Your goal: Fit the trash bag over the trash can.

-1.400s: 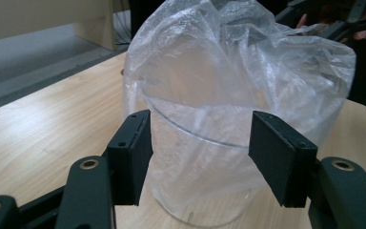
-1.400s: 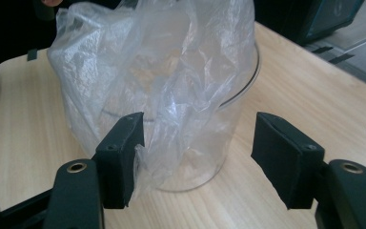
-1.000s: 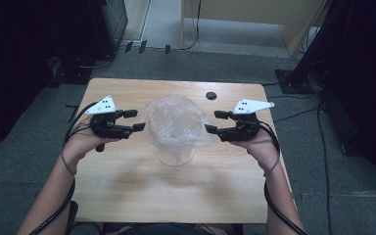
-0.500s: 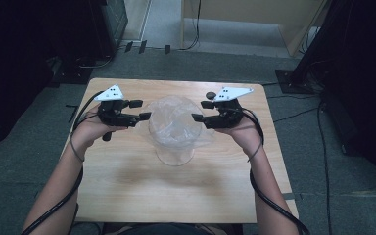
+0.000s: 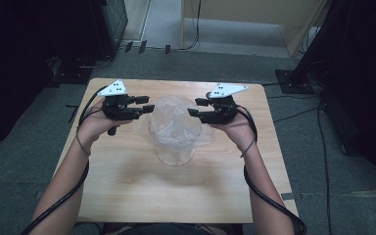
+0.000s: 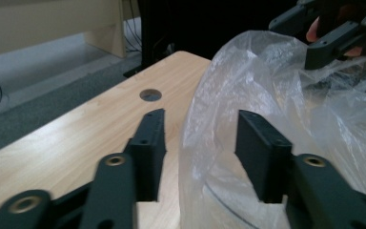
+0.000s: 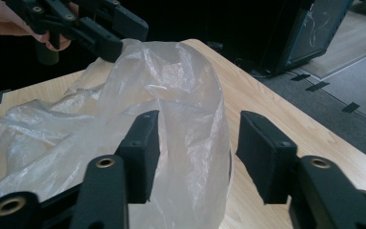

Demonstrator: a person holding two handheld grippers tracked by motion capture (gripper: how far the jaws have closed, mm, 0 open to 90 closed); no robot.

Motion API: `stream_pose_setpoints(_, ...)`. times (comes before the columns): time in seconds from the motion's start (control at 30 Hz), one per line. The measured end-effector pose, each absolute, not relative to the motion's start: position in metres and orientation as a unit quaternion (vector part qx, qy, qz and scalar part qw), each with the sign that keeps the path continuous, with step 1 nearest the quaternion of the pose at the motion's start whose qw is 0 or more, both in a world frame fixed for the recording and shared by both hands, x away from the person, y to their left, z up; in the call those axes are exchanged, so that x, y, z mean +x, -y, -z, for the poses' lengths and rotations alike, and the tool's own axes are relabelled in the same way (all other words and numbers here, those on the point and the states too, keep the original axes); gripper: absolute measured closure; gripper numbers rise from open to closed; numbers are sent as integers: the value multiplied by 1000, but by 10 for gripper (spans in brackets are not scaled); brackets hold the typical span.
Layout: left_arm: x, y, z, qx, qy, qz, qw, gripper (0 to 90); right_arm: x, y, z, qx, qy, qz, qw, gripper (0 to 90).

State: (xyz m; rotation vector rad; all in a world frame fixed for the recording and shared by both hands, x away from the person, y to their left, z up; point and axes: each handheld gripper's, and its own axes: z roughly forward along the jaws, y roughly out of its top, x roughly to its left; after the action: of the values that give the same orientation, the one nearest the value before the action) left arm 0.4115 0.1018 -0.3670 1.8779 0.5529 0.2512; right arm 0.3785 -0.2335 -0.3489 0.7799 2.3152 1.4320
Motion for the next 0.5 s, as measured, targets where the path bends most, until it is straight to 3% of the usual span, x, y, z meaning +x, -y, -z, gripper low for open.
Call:
stream_pose_setpoints(0.23,413,-95,372,793,-240,-113,549,746,385,235,360,298,-804,-492,153,657)
stream_pose_setpoints(0.27,413,-94,374,794,-243,-113,545,776,386,235,364,305,-803,-490,150,737)
stream_pose_setpoints(0.33,414,-93,377,797,-249,-113,538,831,386,235,365,306,-804,-488,149,772)
stream_pose_setpoints(0.37,416,-92,380,800,-257,-108,531,852,387,235,367,305,-807,-482,149,833)
stream_pose_setpoints(0.5,417,-91,383,802,-275,-103,520,873,390,237,371,330,-807,-473,127,900)
